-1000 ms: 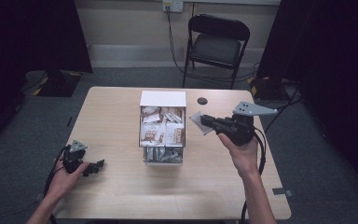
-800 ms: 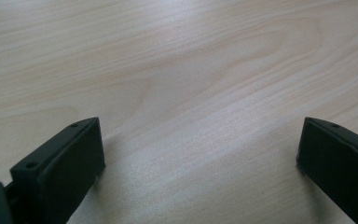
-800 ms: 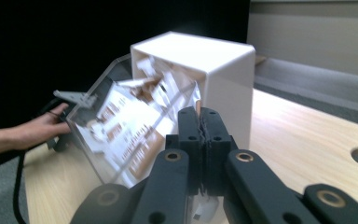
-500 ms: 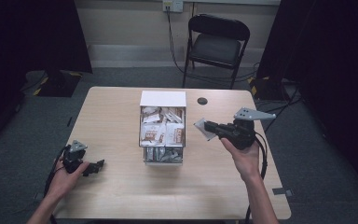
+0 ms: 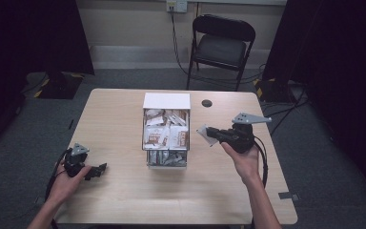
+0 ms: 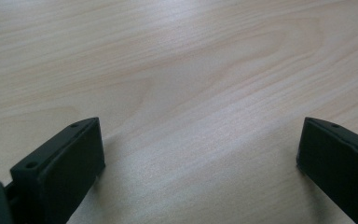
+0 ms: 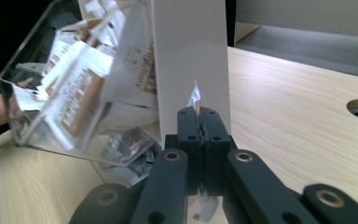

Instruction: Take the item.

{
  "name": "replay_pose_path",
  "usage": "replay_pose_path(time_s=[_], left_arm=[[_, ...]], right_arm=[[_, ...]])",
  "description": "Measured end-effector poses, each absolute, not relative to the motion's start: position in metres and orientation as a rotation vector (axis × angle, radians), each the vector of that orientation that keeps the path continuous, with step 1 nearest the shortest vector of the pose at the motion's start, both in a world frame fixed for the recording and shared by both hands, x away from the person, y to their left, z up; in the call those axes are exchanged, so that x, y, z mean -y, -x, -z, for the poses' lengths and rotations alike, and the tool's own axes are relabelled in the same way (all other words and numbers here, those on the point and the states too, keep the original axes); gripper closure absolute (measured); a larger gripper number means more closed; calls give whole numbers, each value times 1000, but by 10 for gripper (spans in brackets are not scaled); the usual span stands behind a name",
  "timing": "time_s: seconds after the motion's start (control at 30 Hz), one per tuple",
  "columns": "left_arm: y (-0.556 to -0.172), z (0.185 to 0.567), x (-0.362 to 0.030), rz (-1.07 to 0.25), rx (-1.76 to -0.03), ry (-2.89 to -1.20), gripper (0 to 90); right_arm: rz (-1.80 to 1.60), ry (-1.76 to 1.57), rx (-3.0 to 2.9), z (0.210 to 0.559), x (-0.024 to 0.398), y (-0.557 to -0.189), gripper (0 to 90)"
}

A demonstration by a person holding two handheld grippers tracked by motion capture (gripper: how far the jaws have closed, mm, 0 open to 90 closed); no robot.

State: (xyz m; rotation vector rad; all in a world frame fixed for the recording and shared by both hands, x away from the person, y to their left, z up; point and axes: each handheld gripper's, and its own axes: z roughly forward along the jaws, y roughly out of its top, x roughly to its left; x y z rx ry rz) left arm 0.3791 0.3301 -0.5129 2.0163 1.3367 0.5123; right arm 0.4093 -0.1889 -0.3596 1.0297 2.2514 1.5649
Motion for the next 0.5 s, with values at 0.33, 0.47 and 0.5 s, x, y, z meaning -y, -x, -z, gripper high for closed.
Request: replay_pose_path(time_s=[0.33, 0.47, 0.5], left_arm=[[-379, 513, -330, -512, -1337, -2016, 2], [-379, 513, -330, -513, -1337, -2017, 2], [-379, 513, -330, -513, -1337, -2016, 2]], right_arm=[[-1548, -1065, -2281, 374, 185, -418, 891], [-1526, -1068, -2295, 379, 182, -421, 891], [-1516, -1076, -2300, 381, 182, -423, 891]])
